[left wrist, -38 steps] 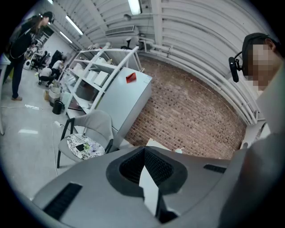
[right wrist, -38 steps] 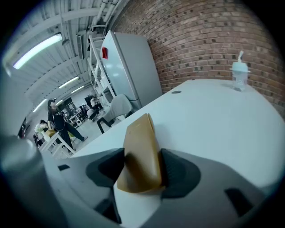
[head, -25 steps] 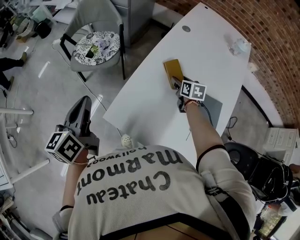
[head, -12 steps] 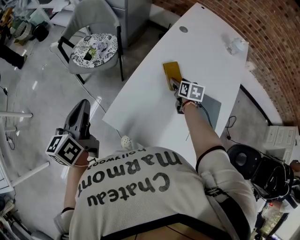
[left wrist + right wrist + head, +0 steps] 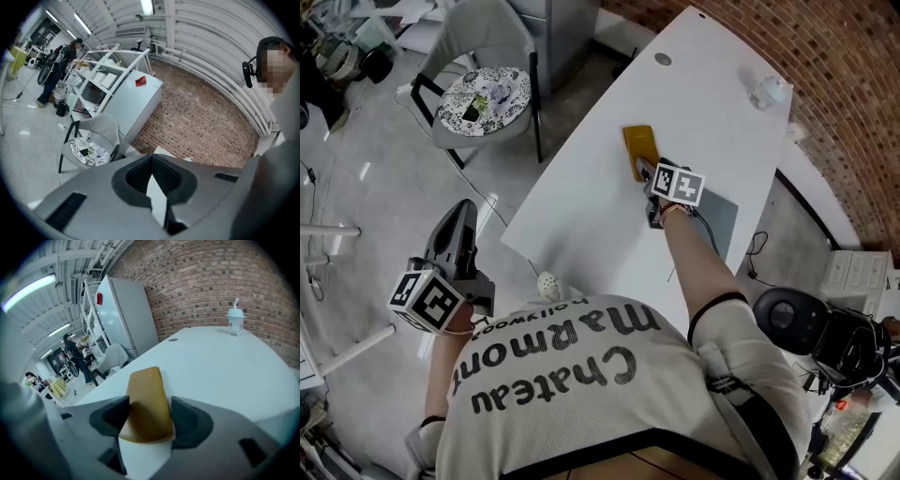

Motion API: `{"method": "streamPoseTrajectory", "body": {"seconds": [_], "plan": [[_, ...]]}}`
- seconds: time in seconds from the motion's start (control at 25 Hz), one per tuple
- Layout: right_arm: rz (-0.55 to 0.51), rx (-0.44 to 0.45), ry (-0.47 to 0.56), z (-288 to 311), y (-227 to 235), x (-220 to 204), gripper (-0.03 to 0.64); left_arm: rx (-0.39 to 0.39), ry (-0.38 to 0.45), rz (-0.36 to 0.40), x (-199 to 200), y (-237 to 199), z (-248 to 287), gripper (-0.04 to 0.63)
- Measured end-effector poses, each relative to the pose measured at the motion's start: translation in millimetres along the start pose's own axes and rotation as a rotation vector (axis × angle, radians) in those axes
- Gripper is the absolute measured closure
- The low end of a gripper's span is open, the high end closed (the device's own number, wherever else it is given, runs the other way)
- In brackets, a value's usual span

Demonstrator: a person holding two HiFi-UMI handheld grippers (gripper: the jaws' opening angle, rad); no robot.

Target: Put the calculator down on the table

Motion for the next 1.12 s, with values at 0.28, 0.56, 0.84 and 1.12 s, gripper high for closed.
{"method": "streamPoseTrajectory", "body": {"seconds": [0.28, 0.56, 0.84, 1.12], "plan": [[0.031, -0.010, -0.012, -0.4, 0.7, 0.4, 0.330, 0.009, 0.003, -0.011, 0.4, -1.9, 0.0, 0.594], [0.098, -0.029, -0.012, -1.5, 5.5, -7.0, 0.324, -0.054, -0.006, 0.000, -7.9, 1.4, 21.2, 0.594], [0.145, -0.043, 0.016, -12.2, 1.7, -3.0, 0.337, -0.132, -0.050, -0.017, -5.6, 0.4, 43.9, 0.594], [0.184, -0.005, 0.098, -47.1, -9.5, 3.4, 0.328, -0.219, -0.040, -0.006, 8.5, -1.7, 52.6, 0.594]]}}
Point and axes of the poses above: the fingertips, and each gripper's own axes: z forward along the fingers, y to its right, x out of its top, the point moved 7 cm from there along -z, backward along the fingers, and after that the axes turned 10 degrees about -x, right-handed, at the moved point
